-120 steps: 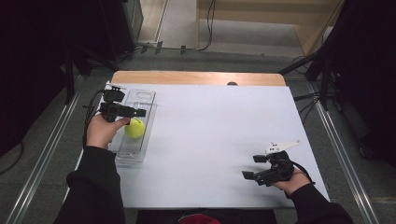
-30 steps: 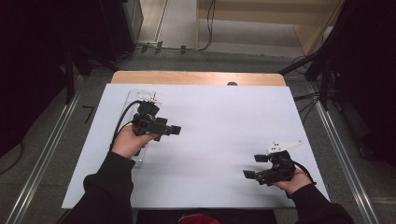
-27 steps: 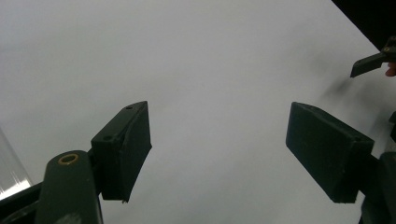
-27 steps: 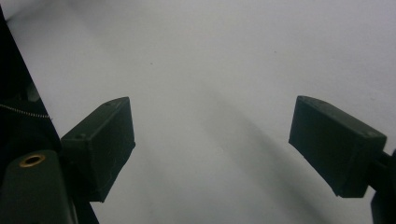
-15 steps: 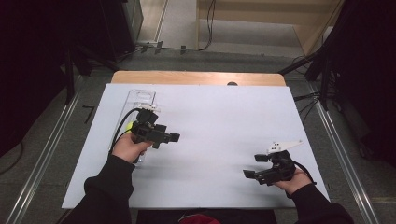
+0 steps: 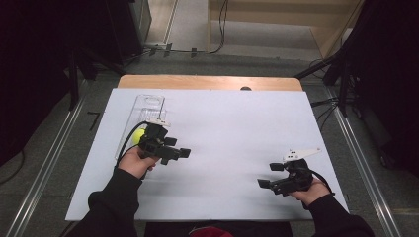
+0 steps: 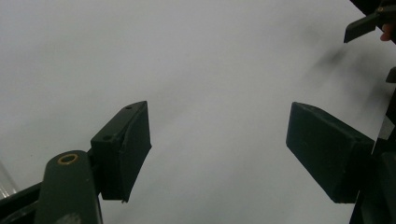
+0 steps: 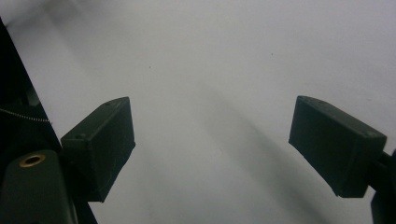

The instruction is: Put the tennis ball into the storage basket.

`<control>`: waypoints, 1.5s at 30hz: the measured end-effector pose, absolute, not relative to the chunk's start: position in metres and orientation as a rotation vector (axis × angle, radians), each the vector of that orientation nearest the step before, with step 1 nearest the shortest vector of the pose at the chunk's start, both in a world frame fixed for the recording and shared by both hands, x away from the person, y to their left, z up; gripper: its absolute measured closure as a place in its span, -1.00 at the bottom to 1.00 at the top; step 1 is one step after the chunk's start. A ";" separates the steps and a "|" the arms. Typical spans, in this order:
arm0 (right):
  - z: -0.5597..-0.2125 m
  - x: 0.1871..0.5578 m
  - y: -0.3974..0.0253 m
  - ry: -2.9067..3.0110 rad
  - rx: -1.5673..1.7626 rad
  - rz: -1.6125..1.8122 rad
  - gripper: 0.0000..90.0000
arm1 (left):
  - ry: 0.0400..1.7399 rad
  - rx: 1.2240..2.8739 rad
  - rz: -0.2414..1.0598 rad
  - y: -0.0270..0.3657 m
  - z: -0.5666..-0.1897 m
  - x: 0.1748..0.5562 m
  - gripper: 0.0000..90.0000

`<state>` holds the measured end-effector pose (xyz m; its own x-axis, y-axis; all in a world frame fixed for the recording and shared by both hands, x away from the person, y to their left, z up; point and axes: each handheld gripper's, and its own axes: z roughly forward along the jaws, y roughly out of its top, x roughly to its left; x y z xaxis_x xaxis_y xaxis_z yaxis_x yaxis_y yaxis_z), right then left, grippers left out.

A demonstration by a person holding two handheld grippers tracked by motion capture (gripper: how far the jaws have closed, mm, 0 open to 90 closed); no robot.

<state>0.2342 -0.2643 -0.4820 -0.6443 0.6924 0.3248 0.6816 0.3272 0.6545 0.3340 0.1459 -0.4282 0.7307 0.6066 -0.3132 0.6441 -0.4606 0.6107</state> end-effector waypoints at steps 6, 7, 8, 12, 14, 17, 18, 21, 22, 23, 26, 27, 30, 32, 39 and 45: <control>-0.482 0.234 -0.265 2.543 1.322 1.253 -0.73 | 0.890 2.214 -0.023 0.145 -0.432 0.325 -0.50; -0.482 0.234 -0.265 2.541 1.321 1.253 -0.73 | 0.876 2.214 -0.015 0.146 -0.433 0.324 -0.50; -0.481 0.234 -0.265 2.540 1.322 1.253 -0.73 | 0.872 2.213 -0.013 0.147 -0.434 0.322 -0.50; -0.481 0.234 -0.265 2.537 1.324 1.253 -0.73 | 0.857 2.207 -0.014 0.149 -0.439 0.317 -0.50; -0.481 0.234 -0.265 2.537 1.326 1.253 -0.73 | 0.846 2.211 -0.007 0.149 -0.441 0.314 -0.50; -0.481 0.234 -0.265 2.535 1.327 1.254 -0.73 | 0.822 2.225 0.005 0.151 -0.442 0.309 -0.50; -0.481 0.234 -0.265 2.535 1.328 1.254 -0.73 | 0.820 2.225 -0.002 0.151 -0.443 0.308 -0.50; -0.481 0.234 -0.266 2.534 1.327 1.253 -0.73 | 0.810 2.215 -0.024 0.153 -0.444 0.305 -0.50; -0.481 0.234 -0.266 2.534 1.328 1.252 -0.73 | 0.810 2.210 -0.026 0.154 -0.445 0.303 -0.50; -0.481 0.234 -0.266 2.534 1.328 1.252 -0.73 | 0.804 2.212 -0.023 0.155 -0.445 0.303 -0.50; -0.481 0.234 -0.266 2.531 1.331 1.254 -0.73 | 0.805 2.227 -0.019 0.158 -0.448 0.300 -0.50; -0.481 0.235 -0.266 2.530 1.332 1.254 -0.73 | 0.806 2.226 -0.021 0.158 -0.448 0.300 -0.50; -0.481 0.235 -0.267 2.527 1.336 1.258 -0.73 | 0.806 2.229 -0.028 0.161 -0.451 0.297 -0.50; -0.481 0.235 -0.267 2.525 1.335 1.260 -0.73 | 0.803 2.236 -0.030 0.163 -0.452 0.295 -0.50; -0.481 0.235 -0.268 2.517 1.348 1.261 -0.73 | 0.797 2.264 -0.034 0.166 -0.455 0.291 -0.50; -0.481 0.235 -0.269 2.507 1.357 1.258 -0.73 | 0.793 2.269 -0.043 0.169 -0.457 0.288 -0.50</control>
<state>0.2349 -0.2690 -0.4808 -0.6204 0.7109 0.3313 0.6905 0.2948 0.6605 0.2878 0.1688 -0.4568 0.8100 0.5299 -0.2511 0.5539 -0.5507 0.6244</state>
